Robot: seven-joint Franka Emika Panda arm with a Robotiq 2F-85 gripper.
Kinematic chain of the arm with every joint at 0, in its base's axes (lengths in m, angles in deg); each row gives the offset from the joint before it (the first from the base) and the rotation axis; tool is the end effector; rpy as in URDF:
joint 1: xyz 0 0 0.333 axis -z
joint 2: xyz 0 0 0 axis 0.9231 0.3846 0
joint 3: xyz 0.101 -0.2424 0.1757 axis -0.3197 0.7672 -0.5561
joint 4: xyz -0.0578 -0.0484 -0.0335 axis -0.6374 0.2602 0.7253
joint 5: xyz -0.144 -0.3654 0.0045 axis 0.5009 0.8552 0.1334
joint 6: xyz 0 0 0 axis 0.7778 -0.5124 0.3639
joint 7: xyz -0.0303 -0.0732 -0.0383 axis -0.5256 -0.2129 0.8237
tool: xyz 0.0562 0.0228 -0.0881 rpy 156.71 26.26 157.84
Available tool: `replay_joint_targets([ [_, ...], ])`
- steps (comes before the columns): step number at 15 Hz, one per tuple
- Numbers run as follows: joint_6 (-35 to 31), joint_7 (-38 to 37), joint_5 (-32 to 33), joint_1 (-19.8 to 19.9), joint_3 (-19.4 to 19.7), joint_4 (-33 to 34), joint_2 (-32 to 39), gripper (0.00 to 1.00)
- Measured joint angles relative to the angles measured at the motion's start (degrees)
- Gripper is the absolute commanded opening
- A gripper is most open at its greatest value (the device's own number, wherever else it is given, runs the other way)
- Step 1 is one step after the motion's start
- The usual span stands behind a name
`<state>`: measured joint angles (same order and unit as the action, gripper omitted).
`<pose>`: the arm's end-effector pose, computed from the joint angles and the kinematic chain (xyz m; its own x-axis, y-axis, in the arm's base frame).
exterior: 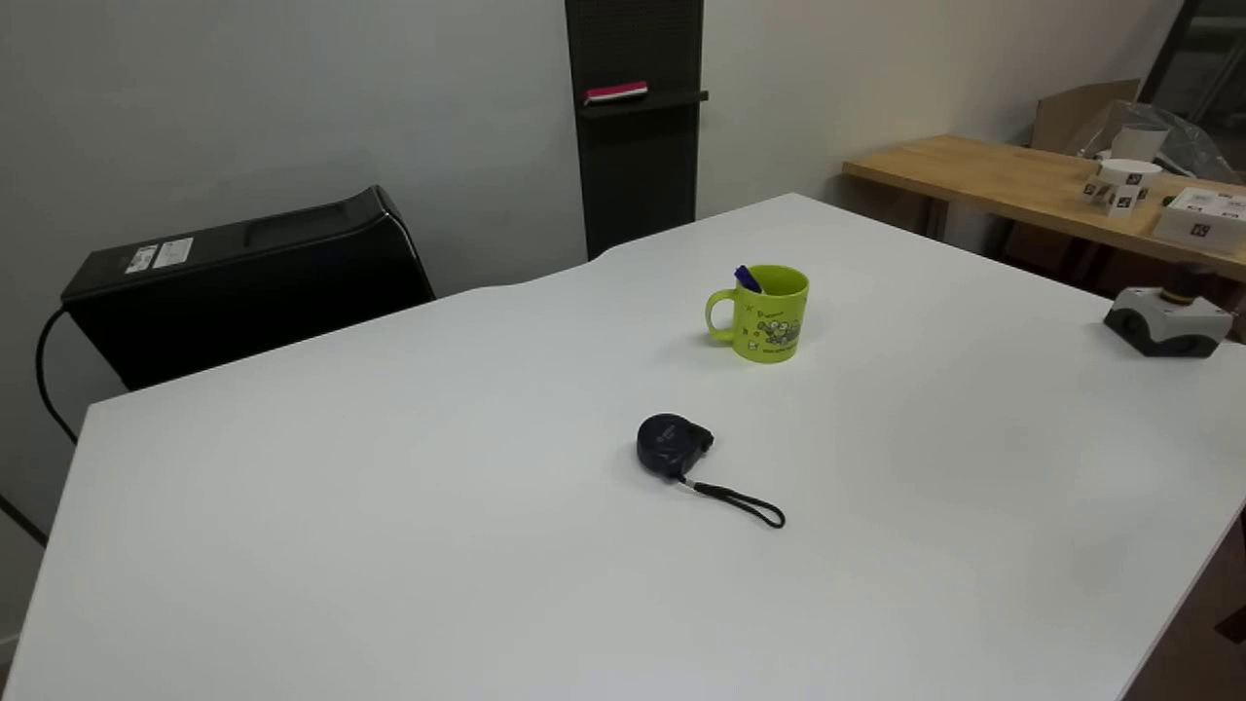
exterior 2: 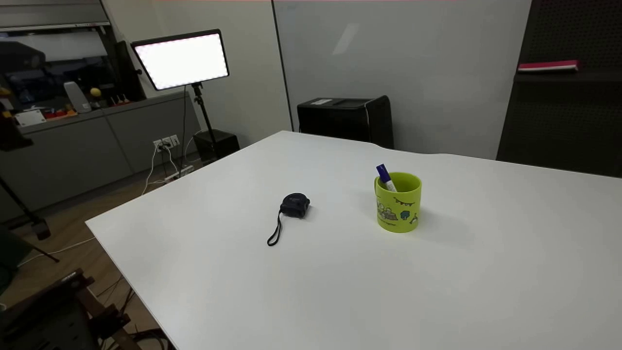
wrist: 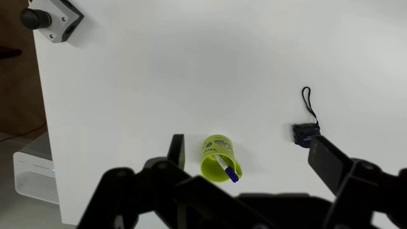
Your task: Remove the black marker from the yellow mug
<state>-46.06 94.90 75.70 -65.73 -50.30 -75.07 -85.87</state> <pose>0.3929 -0.0964 0.4905 0.9859 0.1427 0.0874 0.1384 -0.9890 0.0527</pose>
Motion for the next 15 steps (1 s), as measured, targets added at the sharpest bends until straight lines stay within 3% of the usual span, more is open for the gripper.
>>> replay_joint_targets([
  [6,3.12,2.16,-3.99,-0.02,0.75,5.12,7.15,1.0],
  [15,3.65,2.18,-4.01,-0.02,0.72,5.61,7.43,1.0],
])
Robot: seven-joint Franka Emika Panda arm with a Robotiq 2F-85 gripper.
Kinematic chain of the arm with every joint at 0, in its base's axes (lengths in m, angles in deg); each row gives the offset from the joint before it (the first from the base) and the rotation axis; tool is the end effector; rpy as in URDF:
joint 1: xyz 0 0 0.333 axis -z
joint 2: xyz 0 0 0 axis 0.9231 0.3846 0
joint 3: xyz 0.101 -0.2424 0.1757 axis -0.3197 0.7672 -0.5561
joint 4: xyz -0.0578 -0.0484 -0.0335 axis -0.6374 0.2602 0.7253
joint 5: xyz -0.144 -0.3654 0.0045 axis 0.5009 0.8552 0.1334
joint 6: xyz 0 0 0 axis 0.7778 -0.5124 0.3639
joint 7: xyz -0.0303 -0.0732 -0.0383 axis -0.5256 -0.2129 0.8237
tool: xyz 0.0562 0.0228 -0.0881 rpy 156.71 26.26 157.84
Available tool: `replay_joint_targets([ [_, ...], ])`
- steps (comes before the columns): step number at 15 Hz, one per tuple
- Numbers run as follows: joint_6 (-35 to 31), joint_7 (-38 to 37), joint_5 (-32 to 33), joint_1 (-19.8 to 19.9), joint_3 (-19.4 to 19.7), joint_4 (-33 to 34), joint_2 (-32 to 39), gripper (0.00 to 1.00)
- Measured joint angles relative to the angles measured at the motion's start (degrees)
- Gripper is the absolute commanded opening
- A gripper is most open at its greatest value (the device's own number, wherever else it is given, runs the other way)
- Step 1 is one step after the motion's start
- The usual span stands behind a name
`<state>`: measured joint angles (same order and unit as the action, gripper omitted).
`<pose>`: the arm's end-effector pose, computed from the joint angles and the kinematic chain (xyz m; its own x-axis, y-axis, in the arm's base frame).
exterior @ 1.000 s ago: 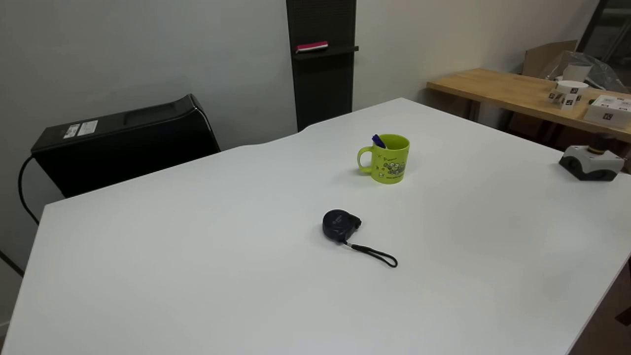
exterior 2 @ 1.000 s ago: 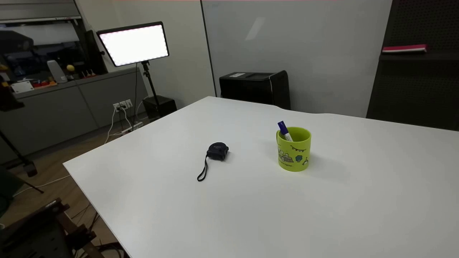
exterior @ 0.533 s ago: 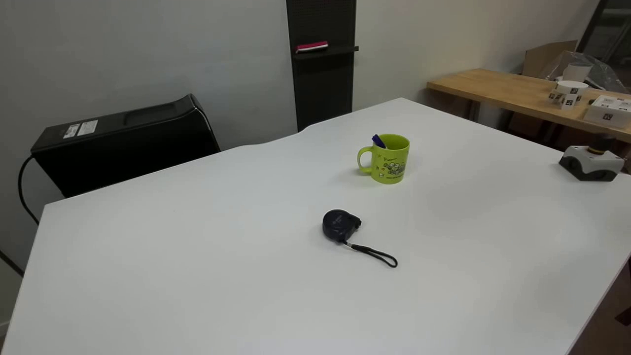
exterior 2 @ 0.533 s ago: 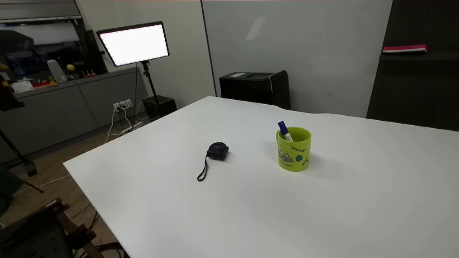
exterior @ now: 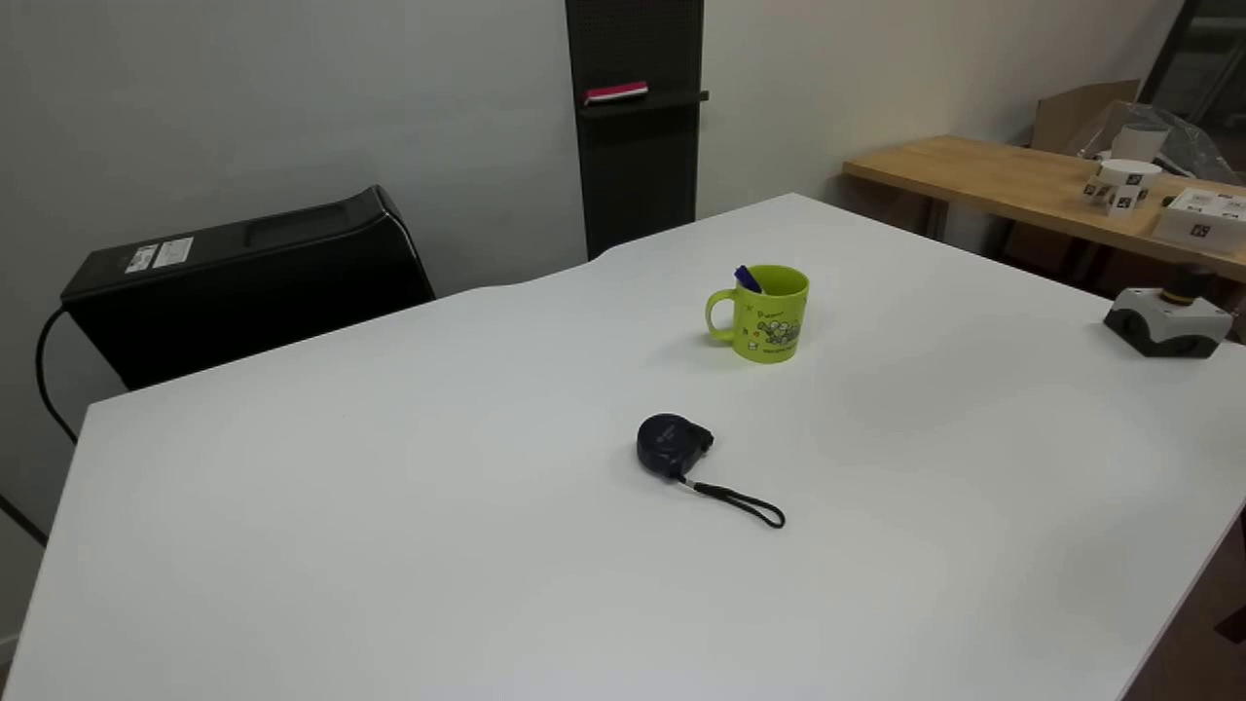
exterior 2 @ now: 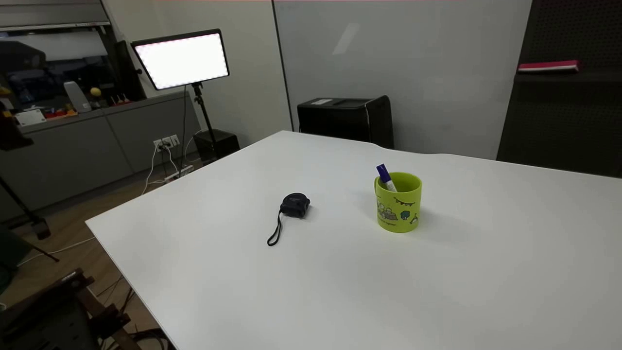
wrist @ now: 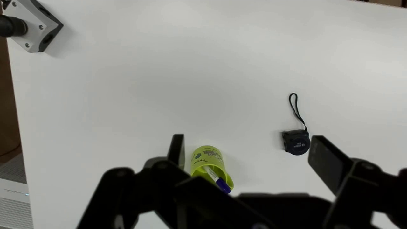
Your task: Remove the black marker from the yellow mug
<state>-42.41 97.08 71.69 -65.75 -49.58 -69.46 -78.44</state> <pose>0.4211 -0.1040 0.4778 0.9911 0.1328 0.0108 0.1330 -0.9909 -0.0211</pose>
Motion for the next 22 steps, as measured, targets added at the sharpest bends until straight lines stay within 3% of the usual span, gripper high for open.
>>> replay_joint_targets([
  [4,-0.38,0.0,-0.34,0.07,-0.33,-0.4,1.13,1.0],
  [22,-8.99,0.7,-6.75,0.0,-4.27,-0.39,18.77,1.0],
])
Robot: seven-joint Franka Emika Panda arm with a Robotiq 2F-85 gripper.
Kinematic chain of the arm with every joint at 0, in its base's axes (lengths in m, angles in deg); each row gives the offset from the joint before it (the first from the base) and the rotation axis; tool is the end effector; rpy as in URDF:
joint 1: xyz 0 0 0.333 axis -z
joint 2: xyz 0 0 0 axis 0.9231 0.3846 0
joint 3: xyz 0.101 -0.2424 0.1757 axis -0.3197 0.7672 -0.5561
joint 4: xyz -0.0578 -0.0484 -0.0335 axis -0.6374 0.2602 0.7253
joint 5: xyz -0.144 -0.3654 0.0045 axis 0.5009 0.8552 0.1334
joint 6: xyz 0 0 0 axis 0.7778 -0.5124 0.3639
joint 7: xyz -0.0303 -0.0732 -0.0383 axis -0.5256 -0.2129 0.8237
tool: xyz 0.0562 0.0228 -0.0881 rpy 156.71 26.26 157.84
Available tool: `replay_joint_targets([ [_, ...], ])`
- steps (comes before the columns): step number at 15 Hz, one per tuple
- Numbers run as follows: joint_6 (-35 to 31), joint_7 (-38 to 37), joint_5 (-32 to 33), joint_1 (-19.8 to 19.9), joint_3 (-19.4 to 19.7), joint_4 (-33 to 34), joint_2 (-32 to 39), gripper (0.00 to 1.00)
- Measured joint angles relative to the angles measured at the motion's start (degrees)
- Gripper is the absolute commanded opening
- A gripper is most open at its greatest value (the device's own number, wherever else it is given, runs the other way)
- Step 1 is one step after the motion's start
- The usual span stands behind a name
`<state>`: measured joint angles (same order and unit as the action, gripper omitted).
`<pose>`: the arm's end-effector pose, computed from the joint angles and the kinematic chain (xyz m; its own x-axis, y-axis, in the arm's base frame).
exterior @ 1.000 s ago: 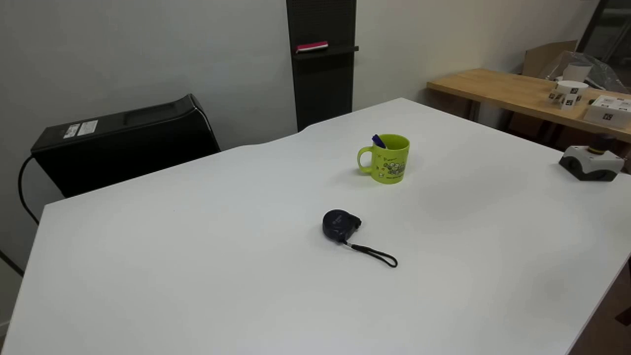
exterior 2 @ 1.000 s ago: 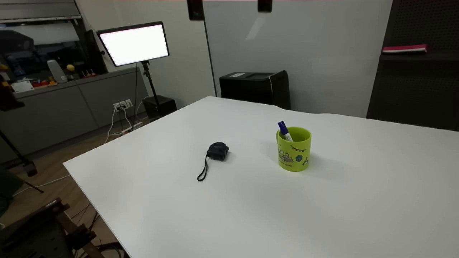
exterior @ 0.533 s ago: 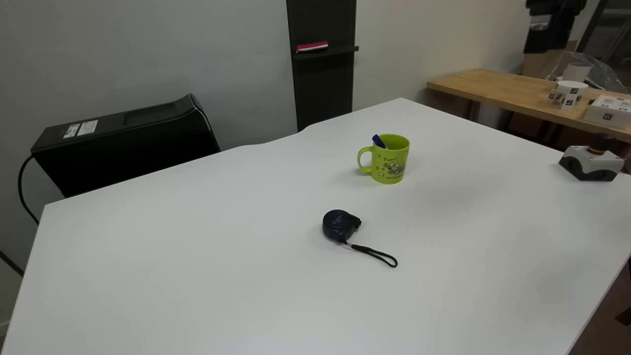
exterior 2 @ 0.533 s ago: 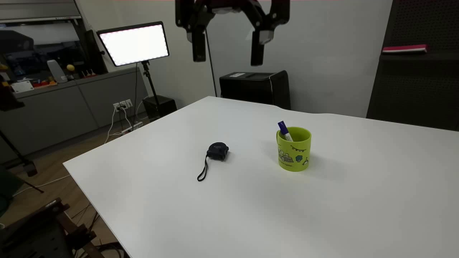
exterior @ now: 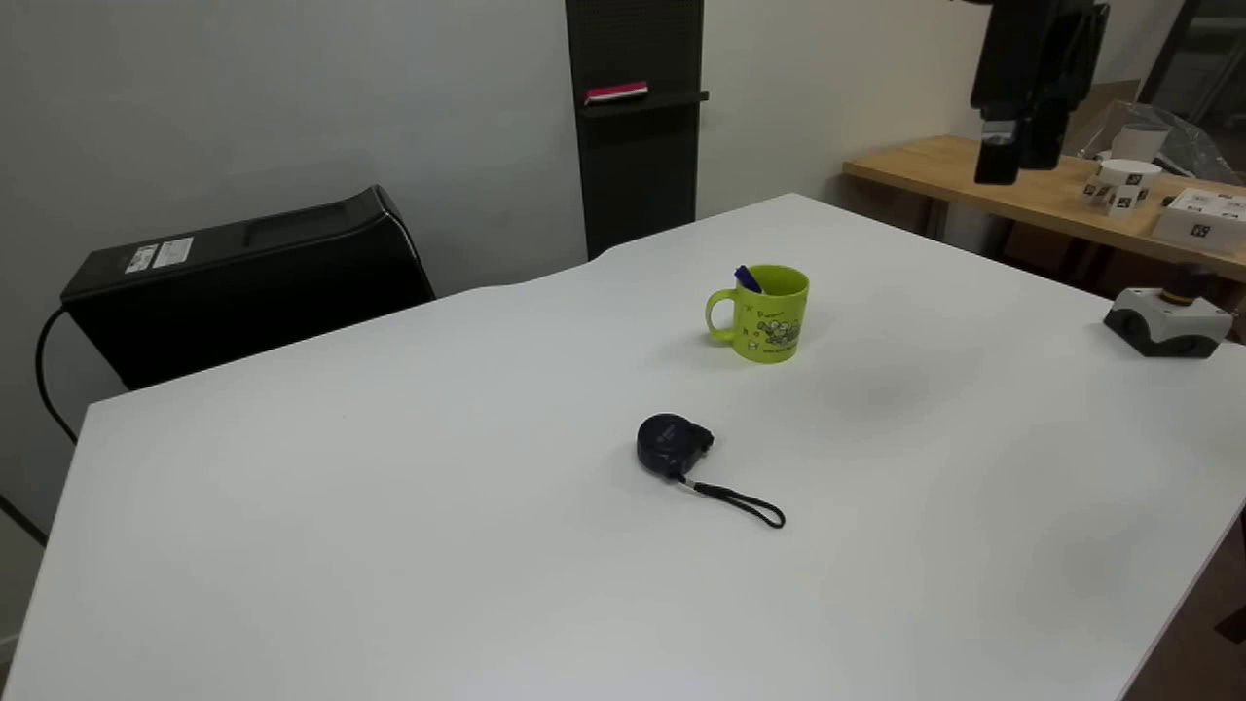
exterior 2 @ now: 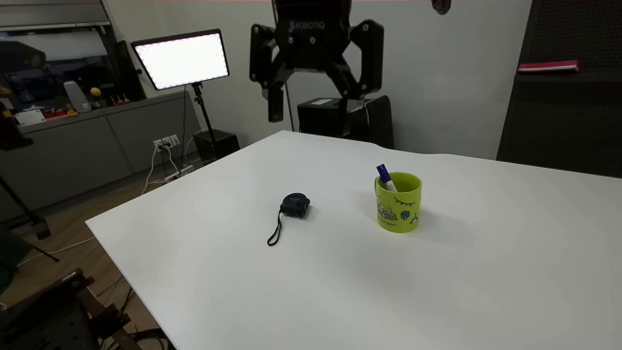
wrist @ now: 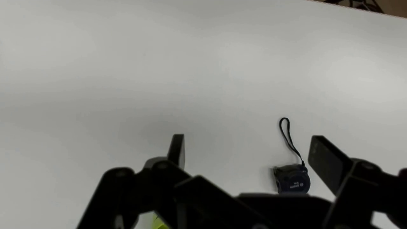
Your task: Remove the black marker from the yellow mug
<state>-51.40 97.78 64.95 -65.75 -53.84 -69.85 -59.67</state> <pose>0.4698 -0.0678 0.3407 0.9780 0.1532 -0.1417 0.1387 -0.9845 -0.1072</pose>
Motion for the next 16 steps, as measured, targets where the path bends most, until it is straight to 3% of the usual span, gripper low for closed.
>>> replay_joint_targets([
  [16,-21.23,0.1,-3.84,0.9,-3.54,1.48,13.9,1.0],
])
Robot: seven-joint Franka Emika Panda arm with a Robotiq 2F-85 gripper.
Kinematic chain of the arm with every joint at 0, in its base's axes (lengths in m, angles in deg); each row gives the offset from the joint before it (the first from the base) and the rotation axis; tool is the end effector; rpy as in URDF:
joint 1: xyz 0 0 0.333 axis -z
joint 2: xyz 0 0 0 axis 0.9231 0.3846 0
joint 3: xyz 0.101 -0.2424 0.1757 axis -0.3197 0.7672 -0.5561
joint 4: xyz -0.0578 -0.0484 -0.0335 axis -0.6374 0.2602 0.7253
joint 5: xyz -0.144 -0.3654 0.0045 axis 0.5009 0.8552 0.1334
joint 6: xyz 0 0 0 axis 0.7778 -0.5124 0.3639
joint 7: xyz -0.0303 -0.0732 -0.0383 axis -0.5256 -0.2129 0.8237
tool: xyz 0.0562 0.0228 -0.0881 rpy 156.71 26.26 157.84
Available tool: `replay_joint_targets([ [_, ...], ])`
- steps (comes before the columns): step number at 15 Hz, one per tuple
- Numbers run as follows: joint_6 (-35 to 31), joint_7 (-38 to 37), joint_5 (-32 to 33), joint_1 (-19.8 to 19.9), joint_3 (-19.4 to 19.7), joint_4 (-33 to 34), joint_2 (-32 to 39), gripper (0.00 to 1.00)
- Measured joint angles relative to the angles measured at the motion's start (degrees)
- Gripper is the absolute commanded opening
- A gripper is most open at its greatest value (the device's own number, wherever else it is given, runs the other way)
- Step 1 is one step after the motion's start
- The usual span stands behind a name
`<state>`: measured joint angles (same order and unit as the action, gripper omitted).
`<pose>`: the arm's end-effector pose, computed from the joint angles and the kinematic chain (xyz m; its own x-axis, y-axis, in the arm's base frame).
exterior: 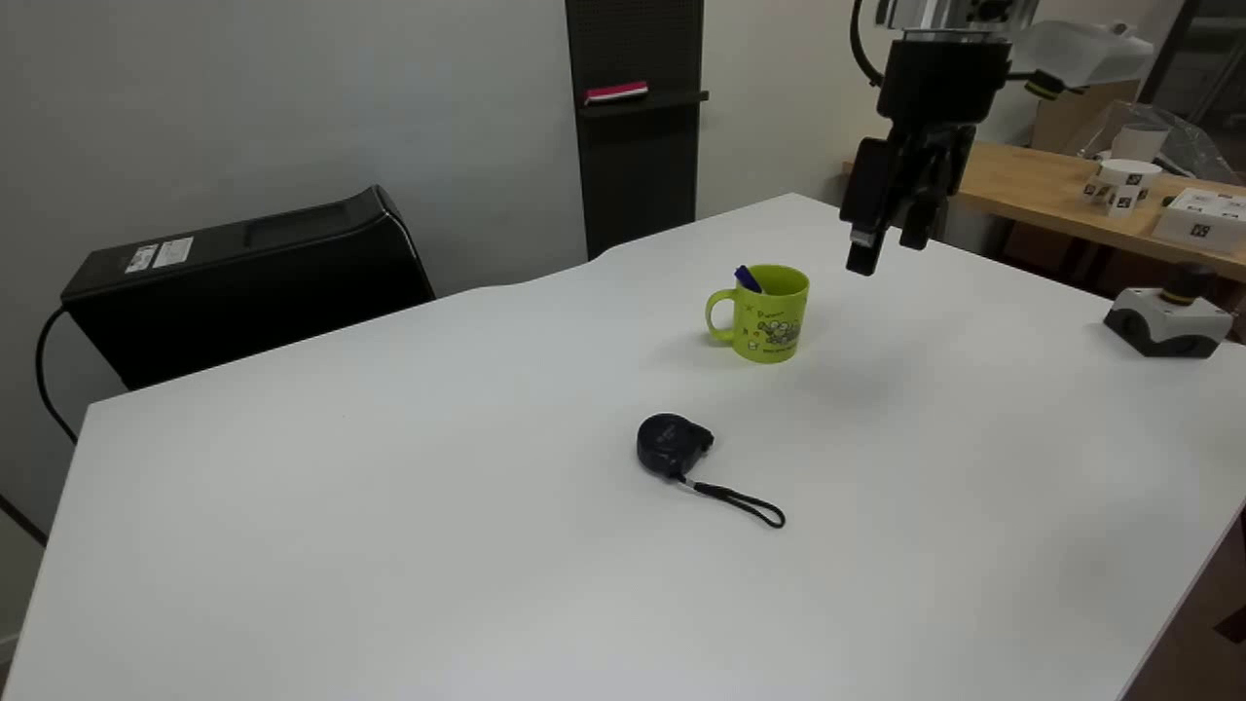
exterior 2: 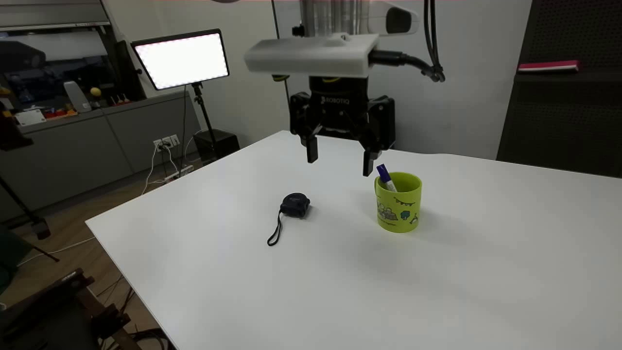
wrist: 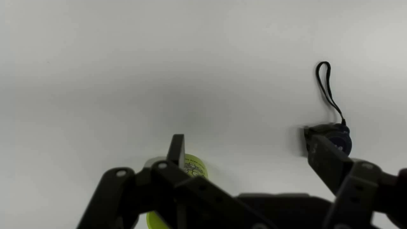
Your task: Remove the black marker from the yellow mug
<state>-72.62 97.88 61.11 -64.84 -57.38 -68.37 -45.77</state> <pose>0.5150 -0.0545 0.2592 0.9918 0.1280 0.0054 0.1281 -0.9894 -0.0681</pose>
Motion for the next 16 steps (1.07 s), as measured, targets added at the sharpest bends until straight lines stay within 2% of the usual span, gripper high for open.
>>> replay_joint_targets([
  [6,-0.49,-0.83,-0.11,1.29,-0.25,7.98,7.08,1.0],
  [16,0.21,-6.26,1.54,1.61,-0.69,22.68,19.78,1.0],
])
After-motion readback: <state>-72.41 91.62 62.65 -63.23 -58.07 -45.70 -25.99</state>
